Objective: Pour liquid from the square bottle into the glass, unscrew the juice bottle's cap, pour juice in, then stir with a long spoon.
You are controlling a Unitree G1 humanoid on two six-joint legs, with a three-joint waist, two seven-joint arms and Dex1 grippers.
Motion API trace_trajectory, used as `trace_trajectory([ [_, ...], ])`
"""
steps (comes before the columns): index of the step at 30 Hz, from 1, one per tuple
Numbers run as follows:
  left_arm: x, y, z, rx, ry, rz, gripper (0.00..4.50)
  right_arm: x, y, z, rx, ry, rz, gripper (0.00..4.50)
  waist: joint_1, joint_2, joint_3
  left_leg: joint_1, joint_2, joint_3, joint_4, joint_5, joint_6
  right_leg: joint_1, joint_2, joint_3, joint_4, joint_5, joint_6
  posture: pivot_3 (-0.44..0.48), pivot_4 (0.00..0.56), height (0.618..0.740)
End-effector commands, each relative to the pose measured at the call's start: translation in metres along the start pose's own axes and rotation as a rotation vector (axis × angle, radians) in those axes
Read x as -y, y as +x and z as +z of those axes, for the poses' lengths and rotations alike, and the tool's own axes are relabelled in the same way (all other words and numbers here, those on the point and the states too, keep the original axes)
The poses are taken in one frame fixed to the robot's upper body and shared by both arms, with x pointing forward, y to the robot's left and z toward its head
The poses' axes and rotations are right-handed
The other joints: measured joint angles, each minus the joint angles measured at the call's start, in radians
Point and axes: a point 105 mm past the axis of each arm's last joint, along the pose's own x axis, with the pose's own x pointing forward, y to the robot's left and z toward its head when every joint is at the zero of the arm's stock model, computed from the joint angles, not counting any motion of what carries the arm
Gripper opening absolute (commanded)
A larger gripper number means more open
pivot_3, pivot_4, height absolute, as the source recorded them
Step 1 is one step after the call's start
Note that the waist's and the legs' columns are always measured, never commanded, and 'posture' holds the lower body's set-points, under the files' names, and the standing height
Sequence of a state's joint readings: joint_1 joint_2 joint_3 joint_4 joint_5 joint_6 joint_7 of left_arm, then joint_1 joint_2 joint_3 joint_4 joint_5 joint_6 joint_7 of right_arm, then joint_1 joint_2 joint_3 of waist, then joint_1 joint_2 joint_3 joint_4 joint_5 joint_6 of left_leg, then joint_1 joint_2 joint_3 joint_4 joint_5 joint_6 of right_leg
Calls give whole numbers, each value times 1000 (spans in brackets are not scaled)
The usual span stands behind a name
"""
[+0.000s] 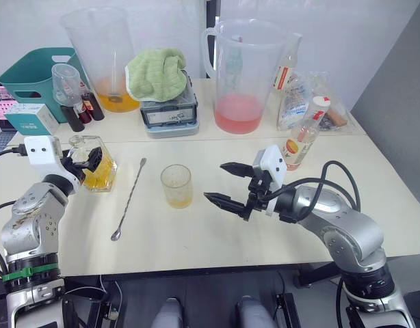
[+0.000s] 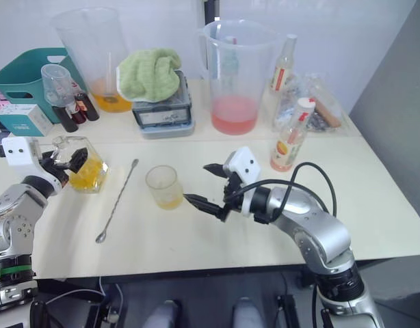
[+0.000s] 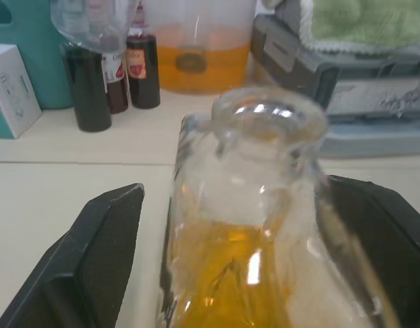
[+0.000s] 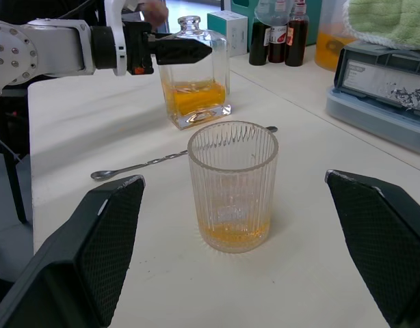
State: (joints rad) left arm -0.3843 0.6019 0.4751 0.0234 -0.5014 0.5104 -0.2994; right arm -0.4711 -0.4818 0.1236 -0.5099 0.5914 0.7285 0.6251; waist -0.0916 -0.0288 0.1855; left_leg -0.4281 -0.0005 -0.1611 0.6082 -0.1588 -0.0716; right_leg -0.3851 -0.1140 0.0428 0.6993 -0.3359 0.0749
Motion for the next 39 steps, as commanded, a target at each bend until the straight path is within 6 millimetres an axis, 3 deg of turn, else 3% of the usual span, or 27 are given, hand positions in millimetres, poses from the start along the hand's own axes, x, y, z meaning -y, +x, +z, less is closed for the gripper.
trace_trajectory([
  [1,2,-14,27,89,0,-24,4446,1,-7,12,30,-38,-16,4500,0,0,0,0,0,0,0,0,0,0,0,0,0,0,0,0,150,740],
  [9,-7,-60,41,89,-29,-96,4446,20,-34,9,5,-33,-139,4500,9,0,0,0,0,1,-1,0,0,0,0,1,-1,0,0,0,150,740],
  [11,-18,-79,39,68,-41,-140,4446,36,-55,8,-6,-30,-231,4500,15,0,0,0,0,2,-1,0,1,0,0,1,-2,0,0,0,150,740],
  [16,-30,-105,33,17,-12,-222,4446,55,-91,1,-31,-27,-360,4500,30,0,0,1,1,4,-1,-1,1,1,0,3,-6,-1,-1,0,150,740],
  [19,-41,-118,16,-50,40,-256,4446,69,-123,-13,-92,-34,-479,4500,42,0,0,3,1,5,-2,-1,1,4,0,3,-8,0,-2,0,150,740],
  [23,-58,-124,-10,-98,112,-215,4446,81,-171,-30,-109,-7,-671,4500,54,0,0,9,2,6,-3,-3,3,15,0,2,-15,0,-3,0,150,740],
  [28,-76,-129,-34,-100,144,-147,4446,81,-206,-47,-151,-7,-792,4500,54,1,-1,12,2,6,-4,-3,4,17,0,2,-17,0,-4,0,150,740],
  [34,-83,-134,-45,-110,143,-174,4446,85,-232,-55,-140,7,-899,4500,48,1,-1,12,3,7,-5,-3,4,17,0,2,-17,0,-4,0,150,740],
  [39,-82,-134,-47,-101,154,-190,4446,85,-233,-60,-133,14,-908,4500,48,1,-1,13,3,7,-5,-3,4,18,0,2,-17,0,-4,0,150,740],
])
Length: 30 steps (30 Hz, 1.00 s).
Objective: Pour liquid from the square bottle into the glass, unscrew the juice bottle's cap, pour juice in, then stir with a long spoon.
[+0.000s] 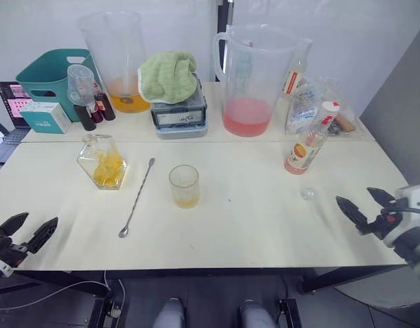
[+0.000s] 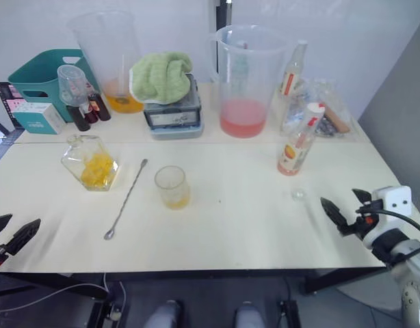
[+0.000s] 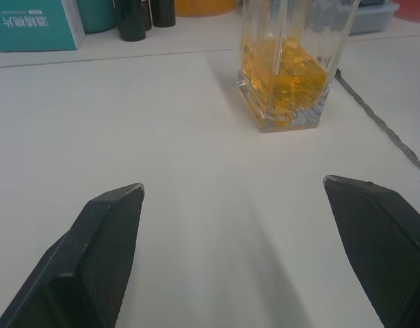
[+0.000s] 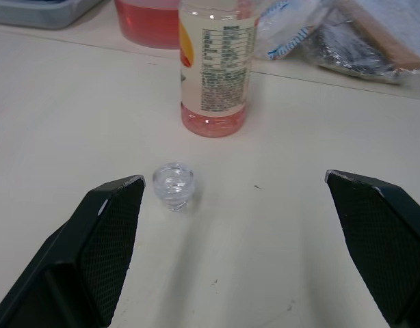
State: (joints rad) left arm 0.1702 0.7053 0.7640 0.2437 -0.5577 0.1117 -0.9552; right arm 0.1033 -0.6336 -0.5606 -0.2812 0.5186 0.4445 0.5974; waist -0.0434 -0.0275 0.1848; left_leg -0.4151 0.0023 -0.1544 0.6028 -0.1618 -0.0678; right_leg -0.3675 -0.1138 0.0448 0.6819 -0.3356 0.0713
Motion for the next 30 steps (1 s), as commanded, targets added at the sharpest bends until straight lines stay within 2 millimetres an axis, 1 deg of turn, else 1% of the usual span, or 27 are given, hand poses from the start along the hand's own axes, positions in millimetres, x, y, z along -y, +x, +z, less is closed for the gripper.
trace_trajectory([
  [1,-1,0,11,35,43,-11,4446,2,-1,9,43,-30,-15,4500,0,0,0,0,0,0,0,0,0,0,0,0,0,0,0,0,150,740],
  [8,5,4,13,55,42,-43,4446,-2,-1,11,48,-32,-10,4500,0,0,0,0,0,0,0,0,0,0,0,0,0,0,0,0,150,740],
  [11,20,7,22,111,14,-117,4446,-7,2,15,56,-29,-8,4500,0,0,0,0,0,0,0,0,0,0,0,0,0,0,0,0,150,740],
  [15,72,19,27,98,-33,-351,4446,-20,21,28,88,6,-23,4500,-1,1,0,0,0,0,0,0,0,0,0,0,0,0,0,0,150,740],
  [16,80,21,29,100,-36,-379,4446,-22,24,31,95,16,-27,4500,-1,1,0,0,0,0,0,0,0,0,0,0,0,0,0,0,150,740],
  [17,93,24,33,101,-42,-434,4446,-23,30,34,97,24,-37,4500,-1,1,0,0,1,0,0,0,0,0,0,0,0,0,0,0,150,740],
  [18,101,25,35,100,-47,-470,4446,-24,34,36,97,29,-45,4500,-1,1,0,0,1,0,0,0,0,0,0,0,0,0,0,0,150,740],
  [19,115,27,39,100,-48,-533,4446,-23,42,42,105,44,-56,4500,-1,1,0,0,1,0,0,0,0,0,0,0,0,0,0,0,150,740],
  [21,135,30,47,102,-52,-626,4446,-21,53,53,123,61,-72,4500,-1,1,0,0,0,0,0,0,0,0,0,0,0,0,0,0,150,740],
  [25,161,34,62,116,-57,-742,4446,-18,72,75,150,74,-65,4500,0,2,0,0,1,0,-2,0,0,0,0,0,-1,0,0,0,150,740],
  [27,173,35,67,125,-61,-796,4446,-18,84,87,153,68,-48,4500,-2,3,1,0,0,0,-2,0,0,0,0,0,-2,0,0,0,150,740],
  [30,183,36,71,130,-64,-844,4446,-18,99,99,156,66,-24,4500,-2,5,1,0,0,1,-2,0,0,0,0,0,-2,0,-1,0,150,740],
])
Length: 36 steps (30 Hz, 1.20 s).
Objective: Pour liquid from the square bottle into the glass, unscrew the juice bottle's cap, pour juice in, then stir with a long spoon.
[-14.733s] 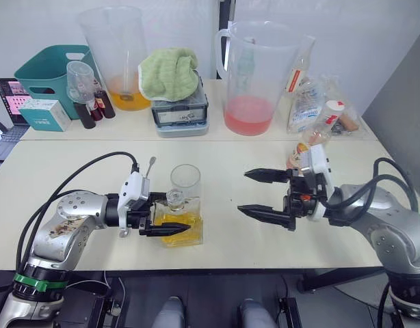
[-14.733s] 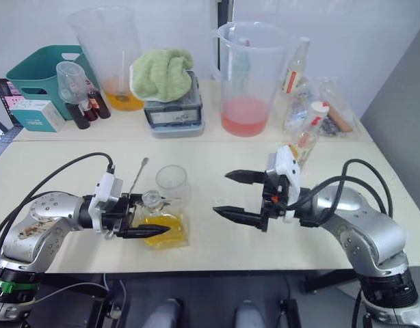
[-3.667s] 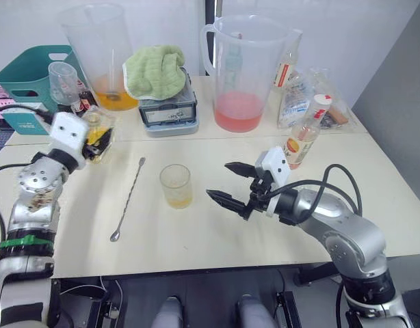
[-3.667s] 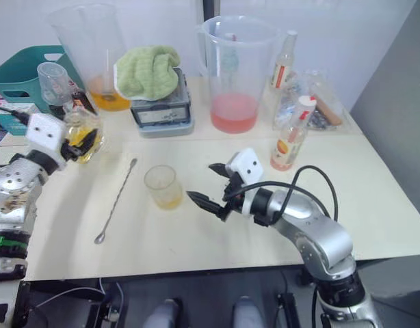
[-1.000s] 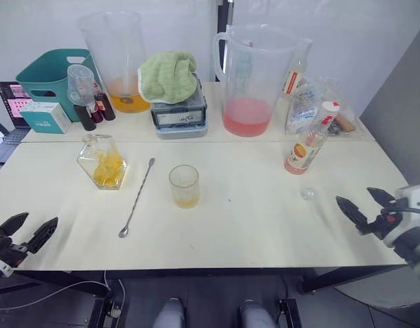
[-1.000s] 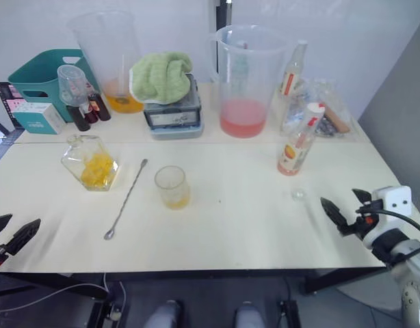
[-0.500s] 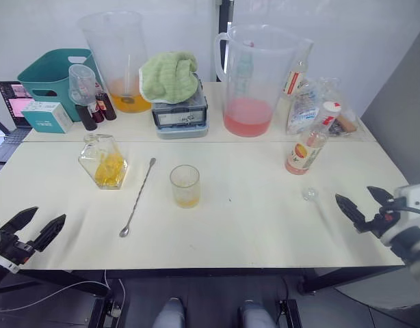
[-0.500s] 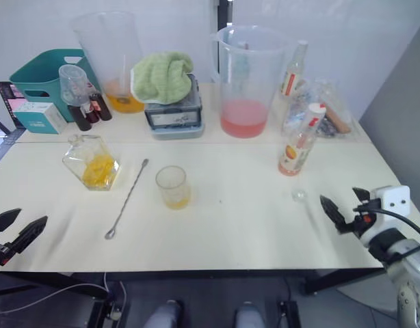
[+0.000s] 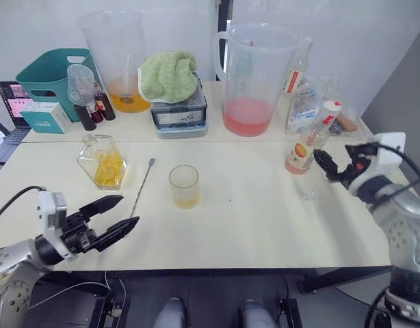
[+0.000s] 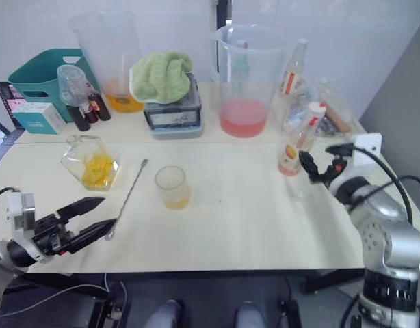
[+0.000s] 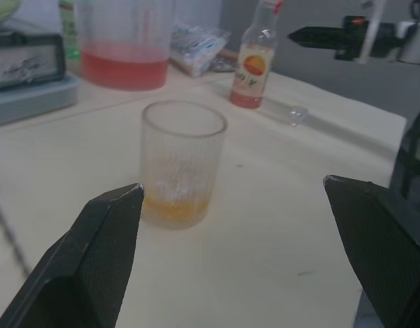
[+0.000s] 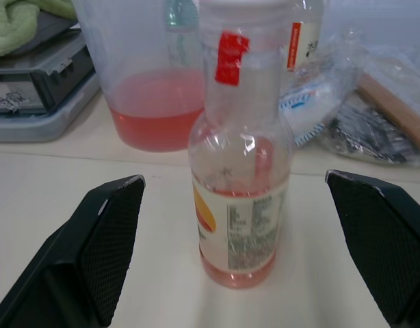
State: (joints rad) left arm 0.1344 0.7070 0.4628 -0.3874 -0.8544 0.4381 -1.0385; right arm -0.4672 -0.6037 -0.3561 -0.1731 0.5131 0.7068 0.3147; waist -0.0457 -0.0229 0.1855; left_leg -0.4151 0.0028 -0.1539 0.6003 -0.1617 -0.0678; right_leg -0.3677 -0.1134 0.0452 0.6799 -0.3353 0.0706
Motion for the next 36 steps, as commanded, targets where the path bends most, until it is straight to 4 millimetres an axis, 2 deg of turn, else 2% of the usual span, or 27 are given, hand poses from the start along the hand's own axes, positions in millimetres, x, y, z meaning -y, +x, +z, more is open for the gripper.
trace_trajectory([
  [1,12,9,7,9,12,-67,4446,-1,13,19,29,-16,27,4500,0,1,0,0,0,0,0,0,0,0,0,0,0,0,0,0,150,740],
  [11,19,14,7,6,25,-85,4446,1,43,35,22,-12,69,4500,-1,1,0,0,0,0,-2,0,0,-1,0,0,-1,0,0,0,150,740],
  [18,20,14,5,5,27,-72,4446,2,52,37,14,-24,83,4500,-1,1,0,-1,0,0,-2,0,0,-1,0,0,-2,0,0,0,150,740],
  [21,20,14,5,3,29,-67,4500,5,54,36,12,-31,72,3676,-1,2,1,-1,0,0,-2,0,0,-1,0,0,-2,0,0,0,150,740],
  [23,20,14,5,7,28,-65,4500,8,54,36,13,-27,63,2884,-1,2,1,-1,0,0,-2,0,0,-1,0,0,-2,0,0,0,150,740],
  [27,20,14,4,8,27,-65,4500,11,53,36,16,-27,57,1590,-1,2,1,-1,0,0,-2,0,0,-1,0,0,-2,0,0,0,150,740],
  [28,20,15,3,6,26,-65,4500,11,53,35,16,-27,57,1413,-2,2,1,-1,0,0,-2,0,0,-1,0,0,-2,0,0,0,150,740],
  [36,17,16,2,5,30,-67,4500,8,49,42,46,-36,64,1349,-1,3,2,-1,0,0,-3,0,0,-1,0,0,-2,0,0,0,150,740],
])
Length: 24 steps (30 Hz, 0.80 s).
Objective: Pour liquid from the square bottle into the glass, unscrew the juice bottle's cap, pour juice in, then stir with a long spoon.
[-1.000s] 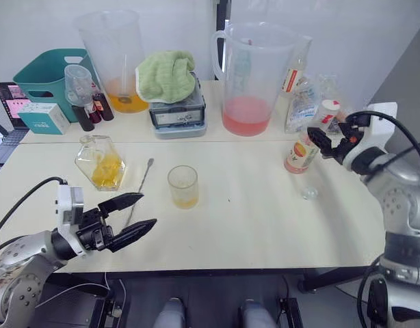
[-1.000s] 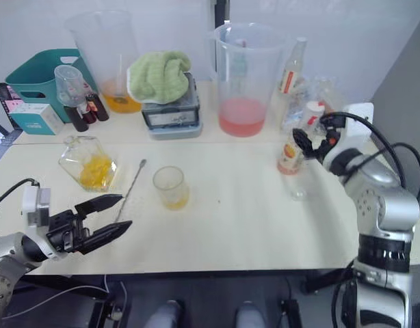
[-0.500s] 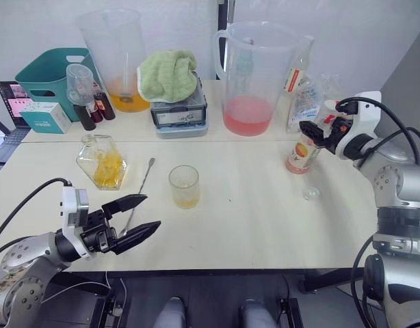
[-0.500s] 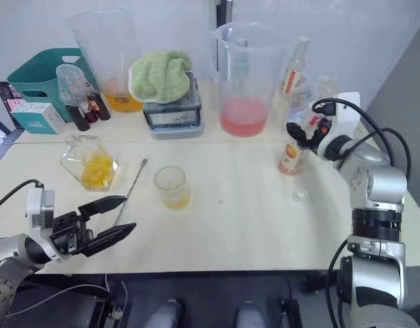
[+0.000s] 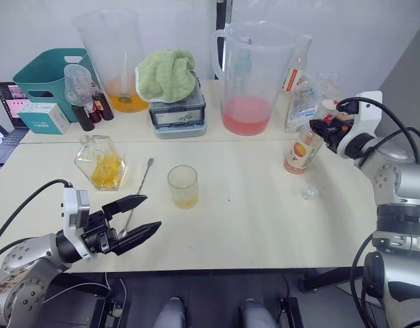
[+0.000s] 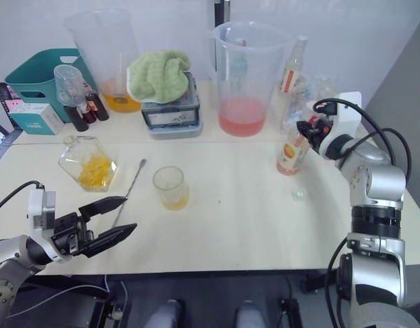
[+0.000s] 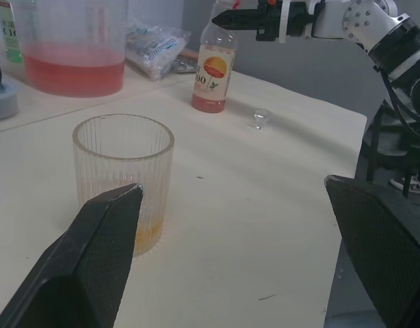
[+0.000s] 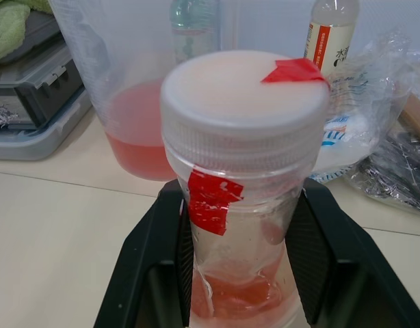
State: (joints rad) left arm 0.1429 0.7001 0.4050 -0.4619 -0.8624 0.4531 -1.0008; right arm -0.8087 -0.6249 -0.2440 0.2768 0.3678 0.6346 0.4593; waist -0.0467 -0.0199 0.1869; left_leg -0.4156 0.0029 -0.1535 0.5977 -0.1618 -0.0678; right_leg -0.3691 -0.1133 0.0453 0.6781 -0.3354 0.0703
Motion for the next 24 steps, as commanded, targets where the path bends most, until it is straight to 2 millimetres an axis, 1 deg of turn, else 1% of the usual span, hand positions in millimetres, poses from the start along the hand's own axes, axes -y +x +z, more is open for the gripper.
trace_trajectory([
  [1,1,2,5,14,40,-13,4500,-2,-8,30,109,-41,10,1349,0,1,0,0,0,0,0,0,0,0,0,0,0,0,0,0,150,740],
  [3,1,2,5,13,41,-15,4500,-10,-13,39,137,-40,36,1349,0,2,1,0,0,0,0,0,0,0,0,0,0,0,0,0,150,740],
  [5,-1,1,6,12,43,-15,4500,-23,-22,48,169,-42,77,1349,0,2,2,0,0,0,0,0,0,-1,0,0,0,0,0,0,150,740],
  [8,-3,-1,6,8,45,-19,4500,-41,-37,55,189,-50,119,1349,0,3,2,-1,0,0,-1,0,0,-1,0,0,0,0,0,0,150,740],
  [10,-4,-2,6,4,46,-24,4500,-56,-47,59,201,-50,162,1349,1,3,2,-1,0,0,-1,0,0,-1,0,0,0,0,0,0,150,740],
  [12,-7,-3,7,4,49,-26,4500,-80,-62,60,214,-50,248,1349,2,3,2,-1,0,0,-1,0,0,-1,0,0,0,0,0,0,150,740],
  [16,-11,-7,9,-3,58,-24,4500,-124,-85,56,210,-48,424,1349,0,3,2,-1,0,0,-1,0,0,-1,0,0,0,0,0,0,150,740],
  [17,-12,-8,9,-5,60,-25,4500,-131,-88,56,210,-40,453,1349,-1,3,2,-1,0,0,-1,0,0,-1,0,0,0,0,0,0,150,740],
  [18,-11,-9,9,-15,60,-30,4500,-143,-93,54,205,-42,510,1349,0,3,2,-1,0,0,-1,0,0,-1,0,0,0,0,0,0,150,740],
  [19,-11,-10,8,-21,59,-34,4500,-150,-96,53,199,-44,546,1349,0,3,2,-1,0,0,-1,0,0,-1,0,0,0,0,0,0,150,740],
  [21,-10,-14,8,-37,64,-37,4500,-171,-104,48,180,-52,651,1349,1,3,2,-1,0,0,-1,0,0,-1,0,0,0,0,0,0,150,740],
  [23,-9,-17,8,-45,74,-32,4500,-193,-109,40,154,-60,764,1349,-1,3,2,-1,0,0,-1,0,0,-1,0,0,0,0,0,0,150,740],
  [24,-9,-19,8,-47,78,-31,4500,-201,-111,37,148,-55,806,1349,-1,3,2,-1,0,0,-1,0,0,-1,0,0,0,0,0,0,150,740],
])
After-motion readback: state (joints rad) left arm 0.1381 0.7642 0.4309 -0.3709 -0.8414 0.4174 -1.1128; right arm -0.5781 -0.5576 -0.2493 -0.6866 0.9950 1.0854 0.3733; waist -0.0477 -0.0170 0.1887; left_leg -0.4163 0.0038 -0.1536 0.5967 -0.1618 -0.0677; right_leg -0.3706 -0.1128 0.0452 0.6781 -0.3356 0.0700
